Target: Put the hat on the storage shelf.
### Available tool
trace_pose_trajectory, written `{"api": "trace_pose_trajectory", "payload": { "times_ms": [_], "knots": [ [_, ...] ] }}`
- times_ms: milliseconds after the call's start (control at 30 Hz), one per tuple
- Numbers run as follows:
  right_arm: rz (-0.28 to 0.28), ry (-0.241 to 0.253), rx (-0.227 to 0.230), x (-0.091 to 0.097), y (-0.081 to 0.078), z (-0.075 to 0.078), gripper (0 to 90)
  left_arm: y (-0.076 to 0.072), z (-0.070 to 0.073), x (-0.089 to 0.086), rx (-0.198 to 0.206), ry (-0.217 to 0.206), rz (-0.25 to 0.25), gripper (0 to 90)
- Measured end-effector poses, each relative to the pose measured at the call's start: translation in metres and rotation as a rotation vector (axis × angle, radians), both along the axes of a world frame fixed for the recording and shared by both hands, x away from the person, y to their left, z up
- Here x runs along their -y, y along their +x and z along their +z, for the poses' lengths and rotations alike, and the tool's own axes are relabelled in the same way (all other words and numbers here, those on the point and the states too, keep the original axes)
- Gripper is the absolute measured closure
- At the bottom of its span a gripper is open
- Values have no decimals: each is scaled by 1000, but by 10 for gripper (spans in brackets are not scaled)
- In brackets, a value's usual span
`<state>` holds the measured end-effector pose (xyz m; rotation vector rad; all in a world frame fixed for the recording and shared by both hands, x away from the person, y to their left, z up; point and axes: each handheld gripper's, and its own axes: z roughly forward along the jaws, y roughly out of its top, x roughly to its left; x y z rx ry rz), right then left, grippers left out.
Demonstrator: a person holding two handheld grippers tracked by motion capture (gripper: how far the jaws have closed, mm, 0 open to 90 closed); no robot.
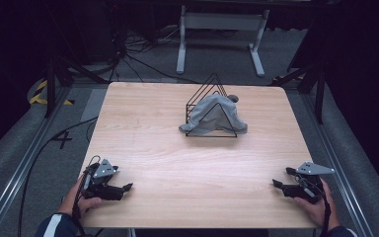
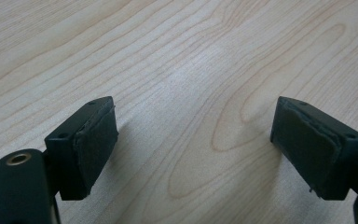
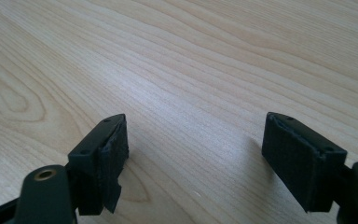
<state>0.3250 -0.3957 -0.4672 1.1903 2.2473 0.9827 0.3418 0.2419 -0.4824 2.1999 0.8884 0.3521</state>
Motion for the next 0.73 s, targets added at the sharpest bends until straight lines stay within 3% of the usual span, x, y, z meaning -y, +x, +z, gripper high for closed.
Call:
{"api": "trace_pose_trajectory", "payload": {
  "times_ms": [733],
  "knots": [
    [-9,-3,1,0,0,0,226,0,0,0,1,3,-2,147]
  ]
}}
